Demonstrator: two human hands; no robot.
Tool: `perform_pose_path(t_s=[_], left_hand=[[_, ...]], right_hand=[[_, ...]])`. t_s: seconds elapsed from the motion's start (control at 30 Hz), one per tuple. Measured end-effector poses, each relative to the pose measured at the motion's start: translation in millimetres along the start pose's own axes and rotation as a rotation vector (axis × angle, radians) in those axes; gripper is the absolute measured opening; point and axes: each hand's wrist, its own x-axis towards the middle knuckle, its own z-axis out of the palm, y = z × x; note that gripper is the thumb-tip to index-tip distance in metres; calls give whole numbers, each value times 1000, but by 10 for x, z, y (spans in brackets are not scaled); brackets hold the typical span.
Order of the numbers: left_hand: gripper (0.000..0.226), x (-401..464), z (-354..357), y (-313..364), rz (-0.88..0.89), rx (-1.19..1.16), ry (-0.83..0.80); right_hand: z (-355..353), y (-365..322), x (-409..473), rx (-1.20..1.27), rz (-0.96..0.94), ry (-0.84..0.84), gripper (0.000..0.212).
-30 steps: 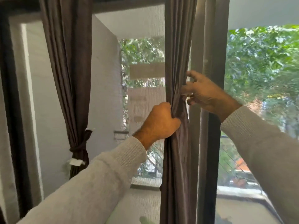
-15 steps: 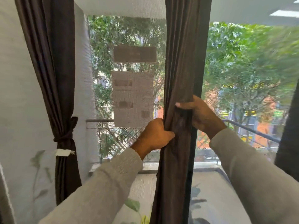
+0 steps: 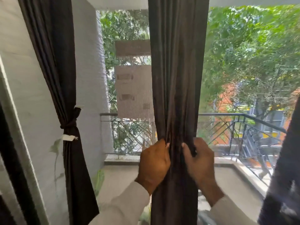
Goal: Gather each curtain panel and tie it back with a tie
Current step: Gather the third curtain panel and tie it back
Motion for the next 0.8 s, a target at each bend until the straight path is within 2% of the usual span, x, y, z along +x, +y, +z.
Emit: perform_pose_path(t_s=[0.07, 0.2, 0.3, 0.37, 0.43, 0.5, 0.53, 0.6, 0.7, 0.77, 0.8], left_hand=[[27, 13, 35, 137, -112, -4, -7], [38, 123, 65, 264, -360, -315, -111], [33, 75, -8, 307, -366, -487, -223], [28, 24, -55, 250, -334, -458, -249], [23, 14, -103, 172, -327, -415, -213], [21, 53, -159, 127, -375, -459, -217], [21, 67, -177, 97, -400, -483, -233], [19, 90, -200, 60, -427, -522, -269], [21, 144, -228, 39, -467, -577, -314], [21, 201, -234, -12, -496, -599, -356], [21, 224, -238, -48, -510, -591, -378]], right_hand=[[56, 69, -305, -56, -103, -23, 16], [68, 219, -680, -61, -156, -148, 43], [-8, 306, -750, -56, -216, -251, 53], [-94, 350, -744, 46, -265, -310, 46], [-177, 345, -676, 319, -122, -302, 28], [-188, 374, -509, 531, 246, -244, 18], [-153, 412, -407, 558, 368, -214, 18], [-50, 504, -182, 498, 399, -254, 28], [127, 528, 109, 591, 399, -516, 58], [143, 465, 226, 675, 444, -633, 56], [131, 435, 246, 662, 433, -623, 48]])
